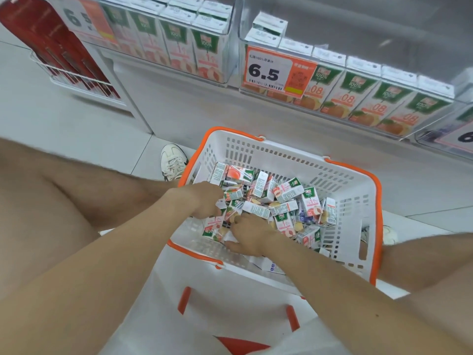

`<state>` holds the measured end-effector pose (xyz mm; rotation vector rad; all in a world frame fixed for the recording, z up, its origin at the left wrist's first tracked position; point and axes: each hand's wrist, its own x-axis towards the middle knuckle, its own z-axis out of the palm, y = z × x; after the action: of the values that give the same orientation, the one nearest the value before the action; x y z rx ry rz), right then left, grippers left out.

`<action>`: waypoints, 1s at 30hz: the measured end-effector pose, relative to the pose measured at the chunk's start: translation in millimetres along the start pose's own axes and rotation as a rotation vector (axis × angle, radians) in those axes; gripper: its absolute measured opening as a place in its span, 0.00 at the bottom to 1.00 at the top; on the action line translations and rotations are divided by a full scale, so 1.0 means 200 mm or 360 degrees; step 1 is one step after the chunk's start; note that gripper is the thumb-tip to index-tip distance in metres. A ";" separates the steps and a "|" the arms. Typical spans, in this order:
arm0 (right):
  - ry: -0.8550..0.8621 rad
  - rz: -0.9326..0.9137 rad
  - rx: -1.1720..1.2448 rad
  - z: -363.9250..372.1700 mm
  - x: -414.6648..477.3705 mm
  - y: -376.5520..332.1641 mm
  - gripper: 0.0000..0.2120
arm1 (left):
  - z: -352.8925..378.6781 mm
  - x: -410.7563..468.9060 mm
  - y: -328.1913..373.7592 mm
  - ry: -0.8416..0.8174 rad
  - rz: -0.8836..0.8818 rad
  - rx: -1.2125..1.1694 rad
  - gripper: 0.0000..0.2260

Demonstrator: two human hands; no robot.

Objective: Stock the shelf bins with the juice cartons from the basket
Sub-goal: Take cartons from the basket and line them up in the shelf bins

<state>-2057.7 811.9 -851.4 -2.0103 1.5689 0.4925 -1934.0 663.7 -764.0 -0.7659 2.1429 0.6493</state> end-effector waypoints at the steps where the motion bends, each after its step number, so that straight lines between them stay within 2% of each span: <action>1: 0.0036 0.0039 0.0042 -0.01 0.01 -0.02 0.23 | 0.00 0.01 -0.01 0.0009 -0.0001 -0.0018 0.27; 4: 0.0148 0.0168 0.0306 -0.04 0.04 -0.03 0.13 | -0.01 0.01 -0.02 0.0067 0.0009 -0.0051 0.26; 7: 0.0337 0.0224 0.0683 -0.11 0.01 0.04 0.09 | -0.05 0.00 -0.02 0.0170 0.0024 -0.0107 0.24; 10: 0.0544 0.0309 0.0842 -0.21 -0.08 0.15 0.09 | -0.12 -0.05 0.01 0.0282 0.0104 -0.0223 0.24; 14: 0.0831 0.0367 0.0843 -0.38 -0.27 0.27 0.14 | -0.28 -0.17 0.06 0.0462 0.0266 -0.0445 0.21; 20: 0.1058 0.0323 0.0706 -0.75 -0.60 0.36 0.22 | -0.44 -0.36 0.19 0.0737 0.0589 -0.0667 0.12; 25: 0.1277 0.0278 0.0630 -0.95 -0.86 0.41 0.15 | -0.49 -0.45 0.34 0.0873 0.0773 -0.1183 0.10; 30: 0.1385 0.0409 0.0542 -1.12 -1.04 0.47 0.14 | -0.58 -0.50 0.55 0.1059 0.0986 -0.1319 0.09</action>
<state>-2210.1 817.8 -571.6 -1.8397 2.2226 -0.6302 -2012.3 694.8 -594.8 -0.7877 2.7411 1.9041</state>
